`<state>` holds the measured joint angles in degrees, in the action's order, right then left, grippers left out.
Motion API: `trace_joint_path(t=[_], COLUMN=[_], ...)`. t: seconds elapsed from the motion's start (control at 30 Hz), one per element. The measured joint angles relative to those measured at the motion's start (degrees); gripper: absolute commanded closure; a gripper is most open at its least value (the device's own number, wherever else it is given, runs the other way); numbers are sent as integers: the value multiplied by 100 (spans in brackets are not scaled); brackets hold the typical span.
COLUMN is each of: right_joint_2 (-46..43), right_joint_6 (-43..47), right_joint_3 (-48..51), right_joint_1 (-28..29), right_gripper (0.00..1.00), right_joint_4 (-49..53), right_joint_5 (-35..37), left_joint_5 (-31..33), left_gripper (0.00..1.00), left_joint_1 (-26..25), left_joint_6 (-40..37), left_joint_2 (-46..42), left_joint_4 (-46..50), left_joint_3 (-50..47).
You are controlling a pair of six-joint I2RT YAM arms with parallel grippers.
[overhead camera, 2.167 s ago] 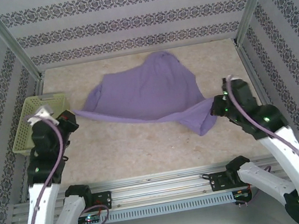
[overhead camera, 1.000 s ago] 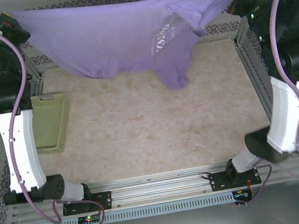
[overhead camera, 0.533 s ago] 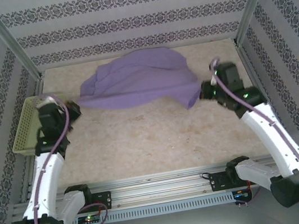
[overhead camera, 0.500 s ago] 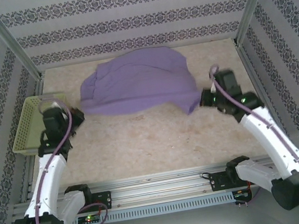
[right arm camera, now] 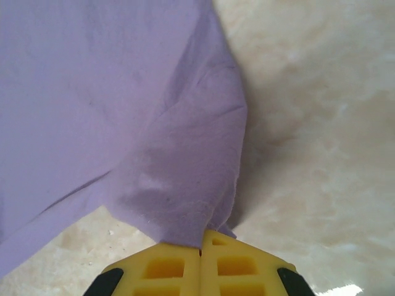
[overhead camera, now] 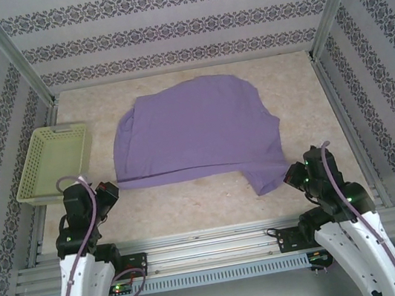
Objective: Fold the inside-out t-shirt
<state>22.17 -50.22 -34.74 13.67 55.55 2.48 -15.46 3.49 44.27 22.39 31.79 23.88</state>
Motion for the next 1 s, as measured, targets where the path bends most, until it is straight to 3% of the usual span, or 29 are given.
trace_joint_path(t=[0.13, 0.2, 0.23, 0.33, 0.43, 0.47, 0.7, 0.77, 0.9, 1.0], right_joint_2=[-219, -328, -350, -328, -127, -17, 1349, 1908, 3534, 4804], right_joint_6=[-173, -245, -262, -295, -229, -195, 278, 466, 844, 1134], right_joint_3=[-203, -227, -227, -227, -229, -243, -1233, -1438, -1858, -2256], right_joint_1=[0, 0, 0, 0, -4, -4, 0, 48, 501, 763], right_gripper=[100, 100, 92, 55, 34, 31, 28, 28, 28, 28], right_joint_4=[457, 621, 684, 745, 717, 688, -39, -470, -1349, -1880], right_joint_5=[173, 236, 260, 343, 459, 492, 848, 841, 839, 719], left_joint_5=[232, 293, 310, 326, 358, 380, 358, 396, 883, 1263], left_gripper=[100, 95, 90, 56, 40, 38, 35, 31, 28, 28], left_joint_1=[-4, -4, -9, -9, -9, -9, -116, -450, -1604, -1961], left_joint_6=[131, 197, 232, 282, 258, 260, 70, -37, -455, -774], left_joint_2=[-343, -365, -365, -354, -195, -90, 1851, 2667, 4507, 5687], left_joint_4=[323, 450, 485, 507, 505, 507, -131, -433, -929, -1010], left_joint_3=[0, -4, -9, -52, -33, 7, 1504, 2031, 3077, 3729])
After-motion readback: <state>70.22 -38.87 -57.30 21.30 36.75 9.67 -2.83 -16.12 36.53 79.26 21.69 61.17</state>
